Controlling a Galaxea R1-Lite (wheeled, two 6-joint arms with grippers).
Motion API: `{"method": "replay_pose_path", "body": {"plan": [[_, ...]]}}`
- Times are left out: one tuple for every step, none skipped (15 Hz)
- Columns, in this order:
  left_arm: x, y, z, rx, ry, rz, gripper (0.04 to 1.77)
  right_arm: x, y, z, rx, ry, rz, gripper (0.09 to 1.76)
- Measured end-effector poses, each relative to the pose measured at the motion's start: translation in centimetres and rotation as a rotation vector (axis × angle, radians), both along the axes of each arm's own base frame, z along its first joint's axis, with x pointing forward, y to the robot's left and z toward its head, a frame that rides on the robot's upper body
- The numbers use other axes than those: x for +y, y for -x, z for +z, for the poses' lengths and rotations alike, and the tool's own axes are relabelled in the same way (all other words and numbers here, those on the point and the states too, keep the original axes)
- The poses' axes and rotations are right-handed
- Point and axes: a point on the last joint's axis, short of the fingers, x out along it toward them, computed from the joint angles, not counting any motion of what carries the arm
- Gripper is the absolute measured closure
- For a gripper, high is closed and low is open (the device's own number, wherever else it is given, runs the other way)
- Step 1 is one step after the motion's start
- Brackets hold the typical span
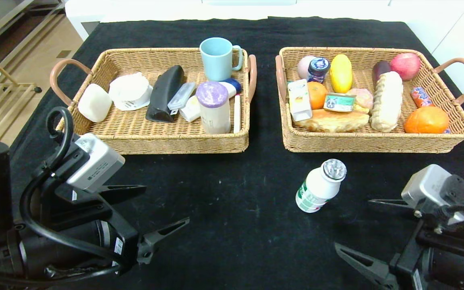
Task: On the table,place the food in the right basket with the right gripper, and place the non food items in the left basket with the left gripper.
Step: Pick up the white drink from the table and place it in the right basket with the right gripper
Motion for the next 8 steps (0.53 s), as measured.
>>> {"method": "replay_pose_path", "body": {"plan": [[0.0, 0.0, 0.0, 0.000, 0.000, -0.001, 0.09, 0.2, 0.0, -0.1, 0.005, -0.013, -0.001, 0.14], [0.0, 0.0, 0.0, 0.000, 0.000, -0.001, 0.09, 0.4, -0.1, 0.0, 0.000, -0.025, 0.000, 0.14], [0.0, 0.0, 0.0, 0.001, 0.000, -0.002, 0.09, 0.6, -0.2, 0.1, -0.011, -0.036, 0.003, 0.14], [0.0, 0.0, 0.0, 0.002, -0.002, -0.003, 0.09, 0.9, -0.2, 0.2, -0.019, -0.043, 0.011, 0.14], [0.0, 0.0, 0.0, 0.002, -0.001, -0.004, 0.09, 1.2, -0.2, 0.5, -0.029, -0.049, 0.014, 0.14], [0.0, 0.0, -0.1, 0.003, -0.002, -0.004, 0.09, 1.4, -0.3, 0.6, -0.038, -0.051, 0.007, 0.14], [0.0, 0.0, -0.1, 0.003, -0.002, -0.003, 0.09, 1.7, -0.5, 0.8, -0.049, -0.054, -0.003, 0.14], [0.0, 0.0, -0.1, 0.002, -0.003, -0.002, 0.09, 2.1, -0.8, 1.0, -0.066, -0.059, -0.019, 0.14]]}}
